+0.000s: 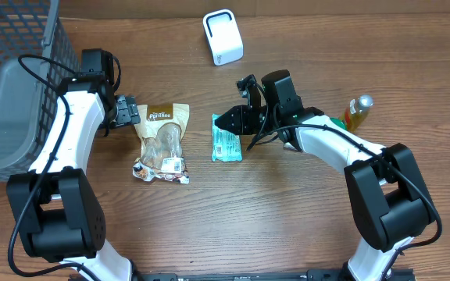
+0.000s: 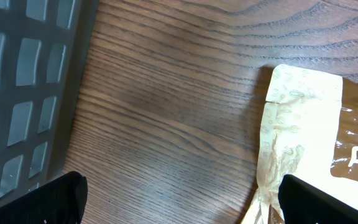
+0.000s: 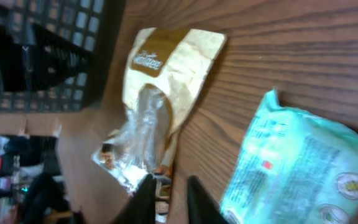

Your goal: Scan the item barcode

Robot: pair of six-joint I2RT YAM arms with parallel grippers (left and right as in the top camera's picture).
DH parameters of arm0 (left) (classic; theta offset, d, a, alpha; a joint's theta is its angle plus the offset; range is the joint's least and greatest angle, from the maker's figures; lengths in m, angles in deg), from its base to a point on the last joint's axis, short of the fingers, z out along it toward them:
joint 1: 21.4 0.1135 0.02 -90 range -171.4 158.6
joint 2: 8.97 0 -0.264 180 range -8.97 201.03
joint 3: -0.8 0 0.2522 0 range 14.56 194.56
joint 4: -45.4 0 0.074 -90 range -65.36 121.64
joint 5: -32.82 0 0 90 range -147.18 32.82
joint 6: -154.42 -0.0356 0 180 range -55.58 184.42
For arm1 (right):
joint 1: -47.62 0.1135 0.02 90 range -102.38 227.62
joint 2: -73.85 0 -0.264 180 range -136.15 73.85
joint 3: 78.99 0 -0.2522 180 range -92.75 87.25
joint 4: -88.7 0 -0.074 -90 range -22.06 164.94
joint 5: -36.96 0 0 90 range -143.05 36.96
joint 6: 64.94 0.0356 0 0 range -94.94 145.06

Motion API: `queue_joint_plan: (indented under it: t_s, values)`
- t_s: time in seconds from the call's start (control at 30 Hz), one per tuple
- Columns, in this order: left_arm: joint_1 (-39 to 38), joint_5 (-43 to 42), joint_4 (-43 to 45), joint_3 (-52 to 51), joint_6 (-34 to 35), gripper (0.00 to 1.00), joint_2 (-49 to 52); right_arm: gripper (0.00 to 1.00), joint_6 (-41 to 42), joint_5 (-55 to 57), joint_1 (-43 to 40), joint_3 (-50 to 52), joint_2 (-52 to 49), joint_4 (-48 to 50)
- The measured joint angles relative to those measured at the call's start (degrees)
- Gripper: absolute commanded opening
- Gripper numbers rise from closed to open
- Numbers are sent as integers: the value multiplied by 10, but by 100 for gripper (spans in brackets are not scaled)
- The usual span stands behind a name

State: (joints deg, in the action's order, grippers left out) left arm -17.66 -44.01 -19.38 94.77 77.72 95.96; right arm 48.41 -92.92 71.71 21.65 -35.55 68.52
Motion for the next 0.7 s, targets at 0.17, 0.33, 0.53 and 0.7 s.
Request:
queue_joint_plan:
  t_s: [0.17,0.33,0.53,0.7]
  values:
    - [0,0,0,0,0,99,0,33,-1,77,-3,0,2,-47]
    - [0,0,0,0,0,100,0,54,-7,151,-5,-16,13,-145]
    - [0,0,0,0,0,99,0,100,-28,238,-5,-95,28,-248]
    - [0,0,0,0,0,100,0,100,-48,271,-5,-105,40,-270]
